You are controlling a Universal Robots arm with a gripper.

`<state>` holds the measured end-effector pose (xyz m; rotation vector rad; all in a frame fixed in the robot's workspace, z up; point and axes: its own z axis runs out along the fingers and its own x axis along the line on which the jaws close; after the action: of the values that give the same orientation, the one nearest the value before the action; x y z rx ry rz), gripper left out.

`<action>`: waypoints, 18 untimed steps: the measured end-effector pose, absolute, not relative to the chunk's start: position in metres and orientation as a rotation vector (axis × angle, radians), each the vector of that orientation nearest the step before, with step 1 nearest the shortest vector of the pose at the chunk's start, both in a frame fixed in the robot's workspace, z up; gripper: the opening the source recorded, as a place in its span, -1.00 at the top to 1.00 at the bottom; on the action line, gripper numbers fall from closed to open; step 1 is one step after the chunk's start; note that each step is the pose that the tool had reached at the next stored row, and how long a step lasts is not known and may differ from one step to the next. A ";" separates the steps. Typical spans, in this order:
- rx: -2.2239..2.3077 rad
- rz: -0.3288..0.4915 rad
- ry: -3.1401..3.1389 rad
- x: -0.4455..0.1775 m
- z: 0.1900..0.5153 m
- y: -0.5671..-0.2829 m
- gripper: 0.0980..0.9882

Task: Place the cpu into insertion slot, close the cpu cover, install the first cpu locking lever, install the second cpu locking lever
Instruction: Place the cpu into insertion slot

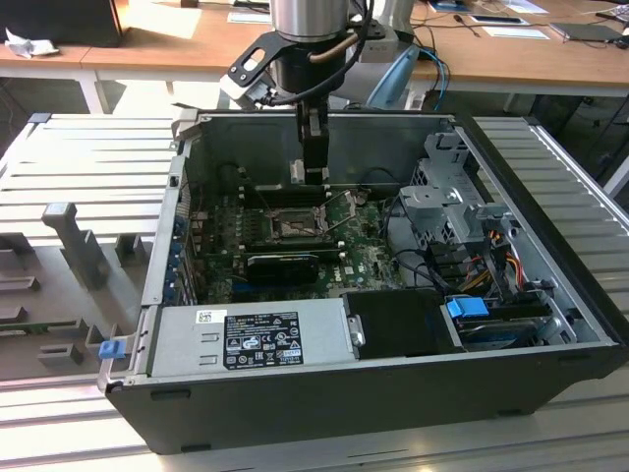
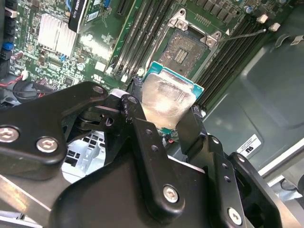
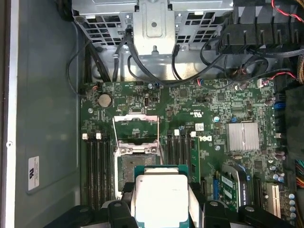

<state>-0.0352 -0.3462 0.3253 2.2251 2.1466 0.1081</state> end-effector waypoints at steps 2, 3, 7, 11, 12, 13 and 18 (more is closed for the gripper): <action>2.225 0.108 2.147 -0.035 0.322 -0.346 0.02; 2.225 0.108 2.147 -0.035 0.320 -0.346 0.02; 2.225 0.108 2.147 -0.035 0.315 -0.346 0.02; 2.225 0.108 2.147 -0.035 0.312 -0.346 0.02; 2.225 0.108 2.147 -0.035 0.312 -0.346 0.02; 2.225 0.108 2.147 -0.035 0.311 -0.346 0.02; 2.225 0.108 2.147 -0.035 0.309 -0.346 0.02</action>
<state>-0.0352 -0.3462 0.3094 2.2251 2.1466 0.1080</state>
